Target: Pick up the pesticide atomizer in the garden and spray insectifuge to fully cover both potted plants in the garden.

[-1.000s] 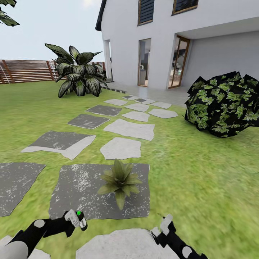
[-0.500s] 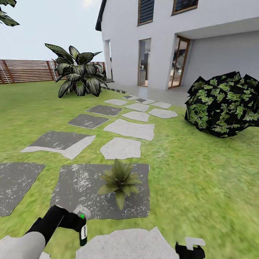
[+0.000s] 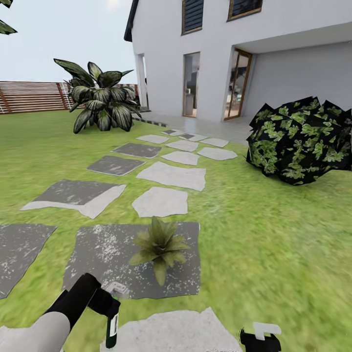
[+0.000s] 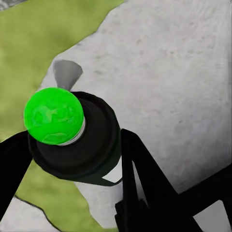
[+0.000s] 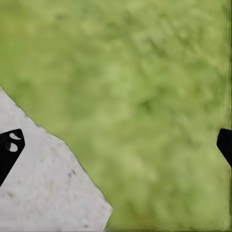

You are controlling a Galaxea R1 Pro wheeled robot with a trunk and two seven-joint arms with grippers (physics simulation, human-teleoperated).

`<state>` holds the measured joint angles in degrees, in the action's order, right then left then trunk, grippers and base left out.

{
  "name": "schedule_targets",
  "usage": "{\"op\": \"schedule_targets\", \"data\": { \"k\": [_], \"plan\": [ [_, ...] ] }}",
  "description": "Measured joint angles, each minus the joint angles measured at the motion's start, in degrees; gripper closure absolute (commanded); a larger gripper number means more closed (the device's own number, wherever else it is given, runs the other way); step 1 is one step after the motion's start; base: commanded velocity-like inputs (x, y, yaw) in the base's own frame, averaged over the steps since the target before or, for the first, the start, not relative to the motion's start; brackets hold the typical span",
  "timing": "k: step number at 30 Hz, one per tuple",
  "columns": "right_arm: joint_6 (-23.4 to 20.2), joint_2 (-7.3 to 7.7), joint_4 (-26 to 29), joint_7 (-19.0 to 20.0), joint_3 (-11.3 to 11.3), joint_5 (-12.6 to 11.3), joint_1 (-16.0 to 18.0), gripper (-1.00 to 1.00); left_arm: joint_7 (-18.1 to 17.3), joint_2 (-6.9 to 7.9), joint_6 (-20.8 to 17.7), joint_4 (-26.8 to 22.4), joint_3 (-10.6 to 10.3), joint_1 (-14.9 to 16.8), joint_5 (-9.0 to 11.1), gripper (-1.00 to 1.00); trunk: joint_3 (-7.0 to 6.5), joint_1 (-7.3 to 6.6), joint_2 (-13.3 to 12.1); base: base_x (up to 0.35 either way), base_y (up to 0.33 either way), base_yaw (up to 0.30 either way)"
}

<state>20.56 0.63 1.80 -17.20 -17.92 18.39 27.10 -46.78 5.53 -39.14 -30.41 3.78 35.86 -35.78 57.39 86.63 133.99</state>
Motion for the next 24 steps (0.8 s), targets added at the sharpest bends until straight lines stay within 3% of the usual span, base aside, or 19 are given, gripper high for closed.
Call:
{"op": "schedule_targets", "data": {
  "k": [4, 10, 14, 15, 18, 19, 21, 22, 24],
  "plan": [
    [0.0, 0.01, 0.0, 0.0, 0.0, 0.0, 0.0, -1.00, 0.0, 0.00, -4.6, -2.8, 0.0, 0.9, 0.3, 1.00, 0.00, -0.03, 0.0, 0.245, 0.000, -0.238],
    [0.0, 0.02, 0.0, 0.0, 0.0, 0.0, 0.0, -1.00, 0.0, 0.39, -12.0, -3.2, -0.1, 3.3, 0.1, 1.00, 0.00, -0.03, 0.0, 0.313, -0.090, -0.038],
    [0.0, 0.06, 0.0, 0.0, 0.0, 0.0, 0.0, -1.00, -0.4, 0.48, -13.1, -3.2, -0.1, 3.6, 0.3, 1.00, 0.00, -0.02, 0.0, 0.194, -0.104, -0.001],
    [0.0, 0.06, 0.0, 0.0, 0.0, 0.0, -0.1, -1.00, -2.1, 0.40, -13.2, -3.2, -0.4, 3.6, 0.4, 1.00, 0.00, -0.01, 0.0, 0.045, -0.020, 0.000],
    [0.0, 0.05, 0.0, 0.0, 0.0, 0.0, -0.1, -1.00, -9.8, 0.98, -13.2, -3.3, -5.5, 4.4, -1.5, 1.00, 0.00, 0.00, 0.0, 0.015, -0.007, 0.000],
    [0.0, 0.06, 0.0, 0.0, 0.0, 0.0, -0.1, -1.00, -12.7, 1.58, -13.2, -3.2, -8.1, 5.2, -2.7, 1.00, 0.00, 0.00, 0.0, 0.004, -0.002, 0.000],
    [0.0, 0.05, 0.0, 0.0, 0.0, 0.0, -0.1, -1.00, -19.1, 3.66, -12.9, -3.2, -11.0, 5.9, -6.8, 1.00, 0.00, 0.00, 0.0, 0.001, 0.000, 0.000],
    [0.0, 0.06, 0.0, 0.0, 0.0, 0.0, -0.1, -1.00, -20.5, 4.39, -12.9, -3.2, -11.5, 5.7, -8.3, 1.00, 0.00, 0.00, 0.0, 0.000, 0.000, 0.000],
    [0.0, 0.07, 0.0, 0.1, 0.0, 0.1, -0.1, -1.00, -21.2, 4.79, -12.8, -3.3, -11.5, 5.6, -9.4, 1.00, 0.00, 0.00, 0.0, 0.000, 0.000, 0.000]
  ]
}}
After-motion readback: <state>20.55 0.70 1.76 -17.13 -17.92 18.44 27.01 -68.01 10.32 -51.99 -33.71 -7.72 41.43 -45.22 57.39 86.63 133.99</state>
